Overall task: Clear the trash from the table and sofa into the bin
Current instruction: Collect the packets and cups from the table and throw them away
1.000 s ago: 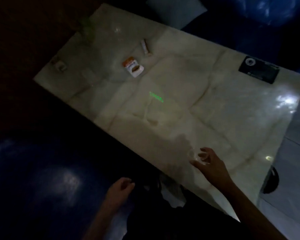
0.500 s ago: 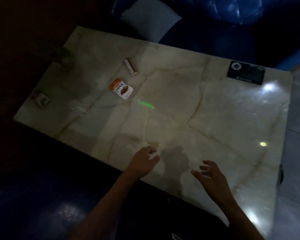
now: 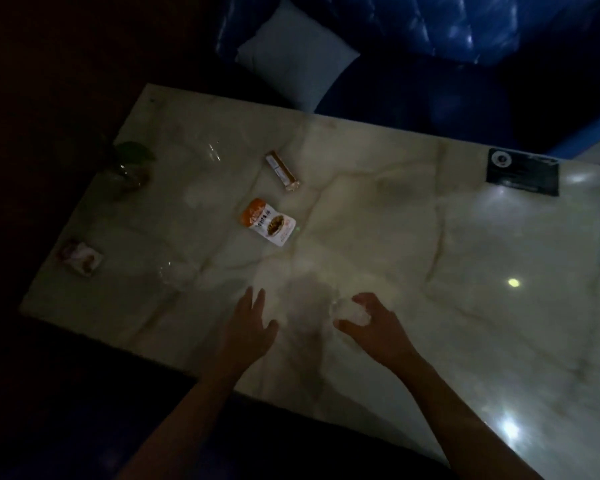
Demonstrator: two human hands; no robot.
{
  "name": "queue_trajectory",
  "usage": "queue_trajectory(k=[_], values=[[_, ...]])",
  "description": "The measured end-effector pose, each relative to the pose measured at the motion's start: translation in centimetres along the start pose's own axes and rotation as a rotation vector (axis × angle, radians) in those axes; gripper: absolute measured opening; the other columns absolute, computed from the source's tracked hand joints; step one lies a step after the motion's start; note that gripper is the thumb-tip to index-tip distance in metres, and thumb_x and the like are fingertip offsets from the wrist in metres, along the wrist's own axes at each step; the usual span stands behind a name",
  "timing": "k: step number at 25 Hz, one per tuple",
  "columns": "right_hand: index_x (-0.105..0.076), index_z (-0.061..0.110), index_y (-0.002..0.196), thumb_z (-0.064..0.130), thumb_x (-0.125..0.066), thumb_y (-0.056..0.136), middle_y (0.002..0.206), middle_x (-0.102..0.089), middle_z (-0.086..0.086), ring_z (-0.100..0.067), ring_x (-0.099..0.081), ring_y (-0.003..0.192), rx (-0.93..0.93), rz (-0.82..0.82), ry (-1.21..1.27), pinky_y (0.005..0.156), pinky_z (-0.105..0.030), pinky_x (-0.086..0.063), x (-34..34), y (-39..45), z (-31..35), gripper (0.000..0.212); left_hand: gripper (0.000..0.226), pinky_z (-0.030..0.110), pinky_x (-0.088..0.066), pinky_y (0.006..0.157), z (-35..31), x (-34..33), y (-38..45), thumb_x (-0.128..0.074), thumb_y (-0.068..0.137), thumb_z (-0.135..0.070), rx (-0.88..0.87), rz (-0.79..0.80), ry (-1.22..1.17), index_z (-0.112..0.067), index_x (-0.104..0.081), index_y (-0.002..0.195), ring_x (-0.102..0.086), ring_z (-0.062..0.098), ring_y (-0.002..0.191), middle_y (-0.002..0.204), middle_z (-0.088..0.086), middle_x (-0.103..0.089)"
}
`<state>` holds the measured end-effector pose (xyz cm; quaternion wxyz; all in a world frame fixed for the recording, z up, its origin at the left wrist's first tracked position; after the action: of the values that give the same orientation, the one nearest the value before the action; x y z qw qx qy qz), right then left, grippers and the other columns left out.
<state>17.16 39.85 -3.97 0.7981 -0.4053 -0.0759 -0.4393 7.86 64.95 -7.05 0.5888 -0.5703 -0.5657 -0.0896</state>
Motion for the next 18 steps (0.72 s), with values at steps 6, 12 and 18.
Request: queue_trajectory(k=[6,12,18], values=[[-0.047,0.021,0.131,0.065,-0.073,0.069,0.135,-0.057,-0.003,-0.025,-0.056,0.121,-0.182,0.09,-0.168,0.1,-0.039,-0.047,-6.1,4.0,1.3,0.08,0.077,0.041,-0.032,0.114,3.8,-3.1,2.8,-0.044,0.089,-0.044,-0.125,0.154,0.3,-0.019,-0.01,0.155,-0.017,0.027,0.149,0.164,0.011,0.006],[-0.034,0.015,0.145,0.072,-0.062,0.07,0.157,-0.026,-0.016,-0.032,-0.03,0.143,-0.288,0.174,-0.383,0.115,-0.045,-0.031,-9.0,5.4,0.5,0.098,0.044,0.036,-0.044,0.099,1.9,-0.5,6.0,-0.045,0.091,-0.043,-0.105,0.125,0.164,-0.014,-0.056,0.123,-0.055,0.03,0.122,0.135,0.017,-0.054],[-0.04,0.019,0.142,0.07,-0.062,0.071,0.165,0.005,-0.015,-0.031,0.004,0.152,-0.297,0.171,-0.435,0.121,-0.048,-0.016,-10.2,5.5,0.3,0.089,0.059,0.035,-0.052,0.082,2.7,6.5,15.5,-0.05,0.081,-0.067,0.364,0.066,-0.604,-0.013,-0.068,0.091,-0.068,0.034,0.1,0.105,0.015,-0.071]])
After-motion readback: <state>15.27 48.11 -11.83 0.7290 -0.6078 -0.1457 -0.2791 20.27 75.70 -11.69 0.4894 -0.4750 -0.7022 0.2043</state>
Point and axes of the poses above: each hand's wrist, its own y-axis towards the middle knuckle, its own x-axis out of the back of the hand, z = x × y, the point moved 9 cm from there along y, towards the middle knuckle
